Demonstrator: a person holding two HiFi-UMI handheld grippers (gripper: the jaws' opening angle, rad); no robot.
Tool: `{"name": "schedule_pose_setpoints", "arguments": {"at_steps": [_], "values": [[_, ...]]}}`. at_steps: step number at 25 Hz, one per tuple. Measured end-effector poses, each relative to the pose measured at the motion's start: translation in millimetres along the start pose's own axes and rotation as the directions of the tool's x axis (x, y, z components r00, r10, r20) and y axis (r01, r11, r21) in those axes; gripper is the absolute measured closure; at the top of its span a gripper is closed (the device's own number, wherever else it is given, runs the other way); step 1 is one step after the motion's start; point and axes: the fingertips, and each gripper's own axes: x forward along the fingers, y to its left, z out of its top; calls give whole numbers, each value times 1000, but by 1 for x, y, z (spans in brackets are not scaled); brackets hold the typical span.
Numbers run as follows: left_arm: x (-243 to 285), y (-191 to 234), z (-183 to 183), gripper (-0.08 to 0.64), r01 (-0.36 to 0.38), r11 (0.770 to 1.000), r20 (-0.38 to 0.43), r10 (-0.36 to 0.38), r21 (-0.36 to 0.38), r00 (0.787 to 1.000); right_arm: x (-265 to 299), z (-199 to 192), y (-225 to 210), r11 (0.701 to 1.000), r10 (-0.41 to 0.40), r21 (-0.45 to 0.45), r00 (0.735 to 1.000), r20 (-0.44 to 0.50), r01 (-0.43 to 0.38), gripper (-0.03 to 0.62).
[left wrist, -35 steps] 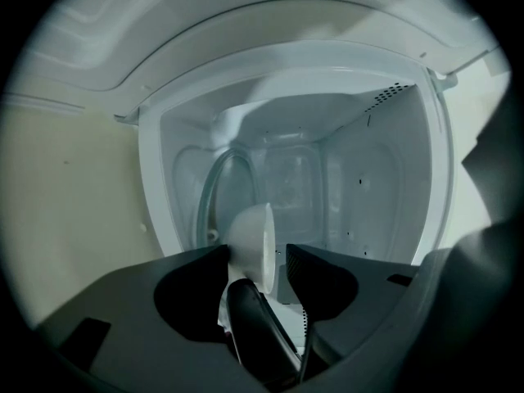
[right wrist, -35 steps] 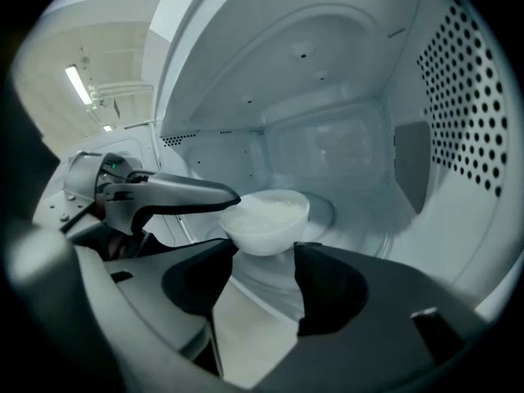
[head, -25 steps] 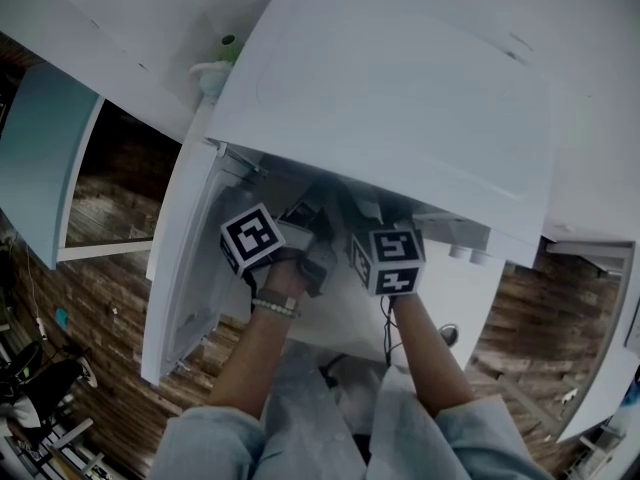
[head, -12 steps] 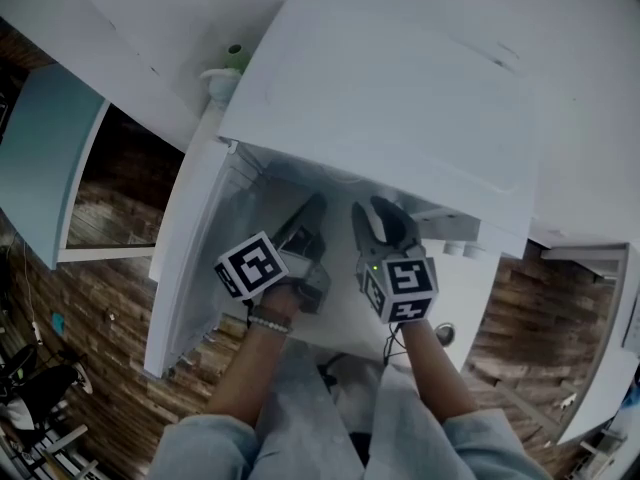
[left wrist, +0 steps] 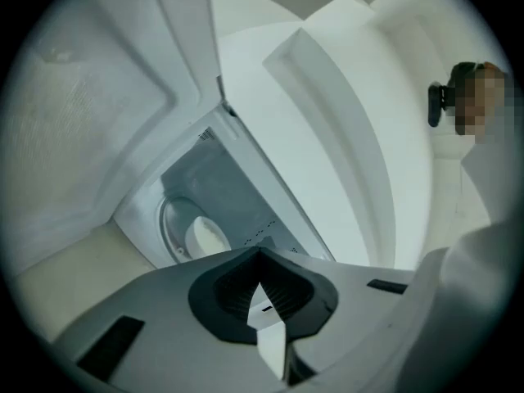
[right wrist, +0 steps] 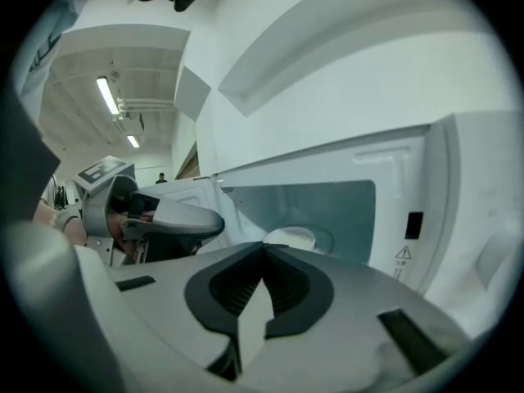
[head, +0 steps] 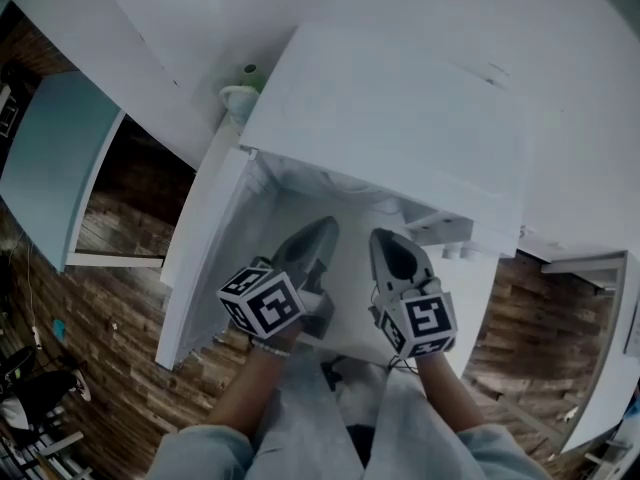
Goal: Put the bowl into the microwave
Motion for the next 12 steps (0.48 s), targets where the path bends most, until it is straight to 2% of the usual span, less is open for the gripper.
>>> {"name": "schedule_pose_setpoints", "arguments": {"at_steps": [5, 12], "values": [[-14, -30, 9, 561, 31, 989, -2, -31, 141, 1000, -26, 27, 10, 999, 27, 23, 998, 64, -28, 591], [-28, -69, 17, 561, 65, 948, -13, -64, 313, 998, -53, 56, 18, 999, 41, 29, 991, 130, -45, 591]]}}
